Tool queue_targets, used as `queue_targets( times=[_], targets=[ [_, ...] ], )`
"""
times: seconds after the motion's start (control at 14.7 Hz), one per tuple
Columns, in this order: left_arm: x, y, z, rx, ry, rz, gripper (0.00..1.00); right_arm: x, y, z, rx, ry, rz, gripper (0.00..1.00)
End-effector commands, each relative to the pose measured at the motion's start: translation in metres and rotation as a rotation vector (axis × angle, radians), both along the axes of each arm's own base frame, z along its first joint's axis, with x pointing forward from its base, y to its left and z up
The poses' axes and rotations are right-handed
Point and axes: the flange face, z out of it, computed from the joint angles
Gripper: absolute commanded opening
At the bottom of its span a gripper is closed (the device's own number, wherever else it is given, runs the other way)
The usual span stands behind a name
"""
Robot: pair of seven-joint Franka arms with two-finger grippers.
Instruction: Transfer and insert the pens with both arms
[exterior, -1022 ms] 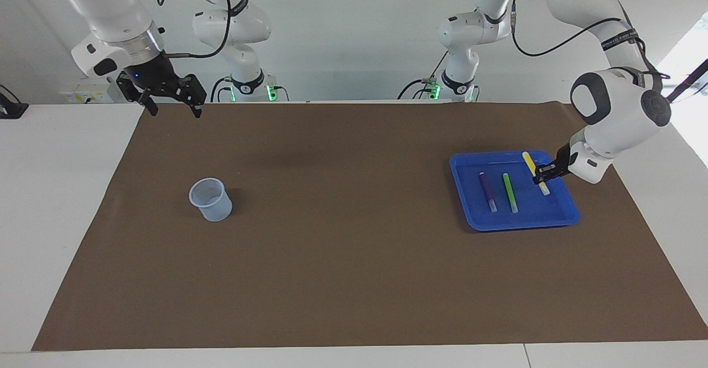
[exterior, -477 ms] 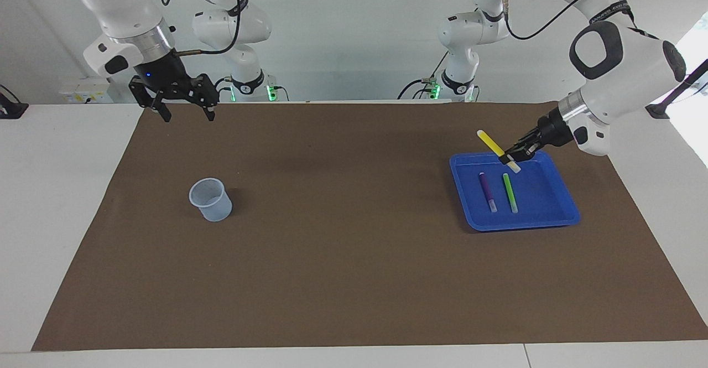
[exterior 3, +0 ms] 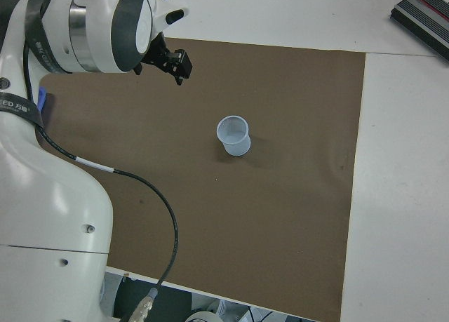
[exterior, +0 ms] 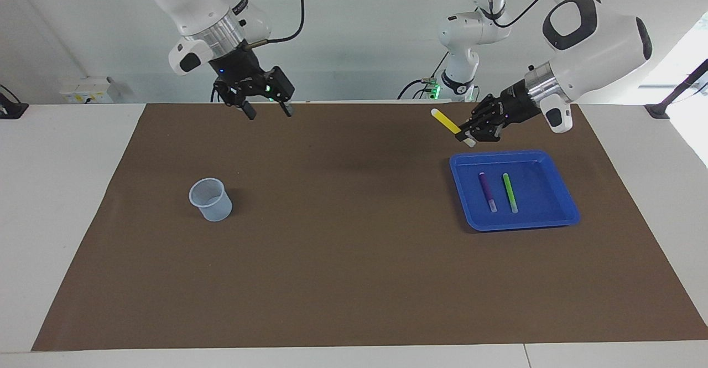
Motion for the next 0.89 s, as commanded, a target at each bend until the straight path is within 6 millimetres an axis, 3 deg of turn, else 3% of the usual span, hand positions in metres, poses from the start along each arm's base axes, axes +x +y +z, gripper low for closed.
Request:
queue_targets(
  times=[0.0, 0.27, 0.48, 0.82],
  targets=[
    [-0.031, -0.026, -0.005, -0.06, 0.082, 0.126, 0.0, -0.006, 0.032, 0.002, 0.122, 0.035, -0.081, 1.0],
    [-0.061, -0.068, -0.019, -0.108, 0.116, 0.219, 0.0, -0.013, 0.093, -0.005, 0.2, 0.038, -0.067, 1.0],
    [-0.076, -0.077, -0.026, -0.166, 0.162, 0.27, 0.0, -0.017, 0.132, -0.019, 0.226, 0.025, -0.032, 1.0],
    [-0.09, -0.099, -0.03, -0.181, 0.158, 0.346, 0.0, -0.031, 0.163, -0.03, 0.208, 0.023, 0.033, 1.0]
  ],
)
